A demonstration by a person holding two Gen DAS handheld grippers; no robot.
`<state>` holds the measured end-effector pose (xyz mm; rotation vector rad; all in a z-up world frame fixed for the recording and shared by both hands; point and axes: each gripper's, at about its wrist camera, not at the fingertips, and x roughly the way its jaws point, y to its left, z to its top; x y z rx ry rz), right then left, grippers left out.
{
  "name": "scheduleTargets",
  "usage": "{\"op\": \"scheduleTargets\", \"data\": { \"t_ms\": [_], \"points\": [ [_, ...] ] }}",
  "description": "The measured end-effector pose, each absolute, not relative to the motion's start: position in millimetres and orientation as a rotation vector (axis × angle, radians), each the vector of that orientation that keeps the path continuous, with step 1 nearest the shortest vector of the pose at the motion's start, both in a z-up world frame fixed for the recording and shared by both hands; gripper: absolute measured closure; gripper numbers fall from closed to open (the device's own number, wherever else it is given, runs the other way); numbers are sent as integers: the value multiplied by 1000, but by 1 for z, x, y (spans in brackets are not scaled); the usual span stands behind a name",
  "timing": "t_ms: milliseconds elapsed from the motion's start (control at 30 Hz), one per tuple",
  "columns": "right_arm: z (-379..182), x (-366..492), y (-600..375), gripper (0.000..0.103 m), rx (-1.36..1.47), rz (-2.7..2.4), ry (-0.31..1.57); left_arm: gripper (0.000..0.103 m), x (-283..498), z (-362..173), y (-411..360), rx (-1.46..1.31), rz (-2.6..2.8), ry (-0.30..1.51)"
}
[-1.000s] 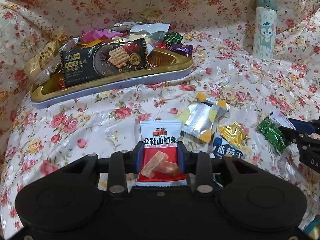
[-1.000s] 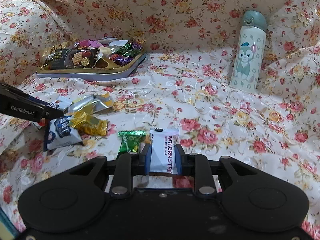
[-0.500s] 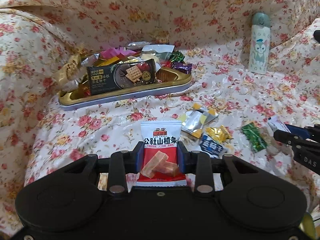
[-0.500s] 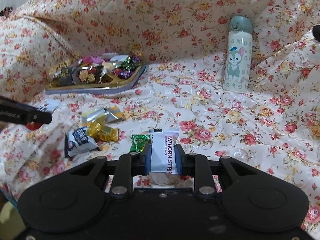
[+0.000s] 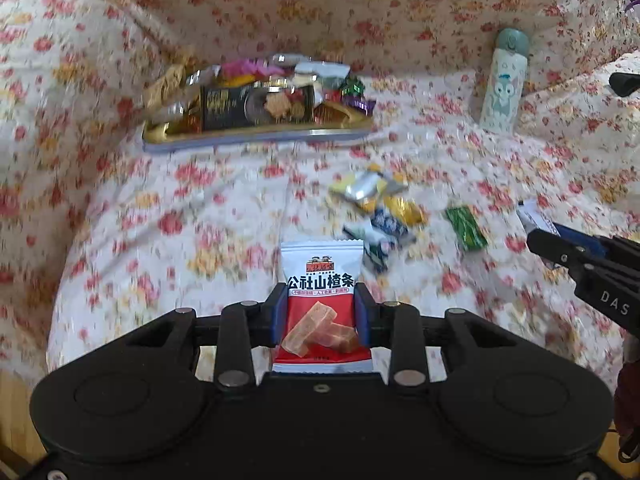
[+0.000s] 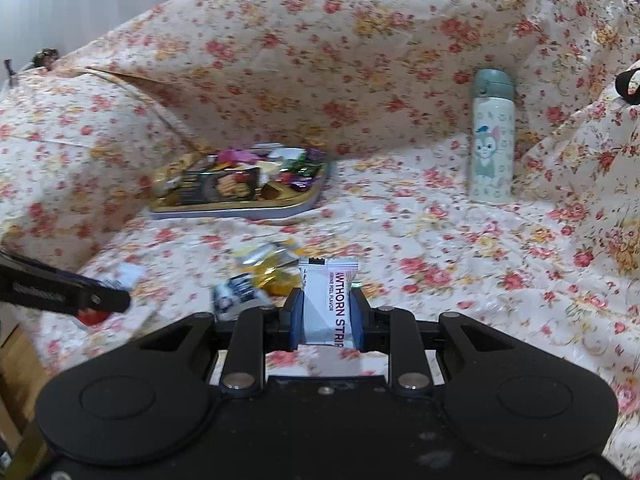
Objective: Organize snacks
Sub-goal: 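Carry both held hawthorn packets back over the gold tin tray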
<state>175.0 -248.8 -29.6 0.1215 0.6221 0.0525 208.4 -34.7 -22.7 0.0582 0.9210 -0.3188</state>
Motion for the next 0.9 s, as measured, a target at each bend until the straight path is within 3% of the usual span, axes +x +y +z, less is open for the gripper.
{"op": "scheduleTargets", "data": {
  "t_ms": [533,900],
  "points": [
    [-22,110,-192,77,80,304,693,61,156,-48,-14,42,-294,1073],
    [-40,84,-165,77,51,415,838,61,132,-64,-8,55,-252,1129]
  ]
}}
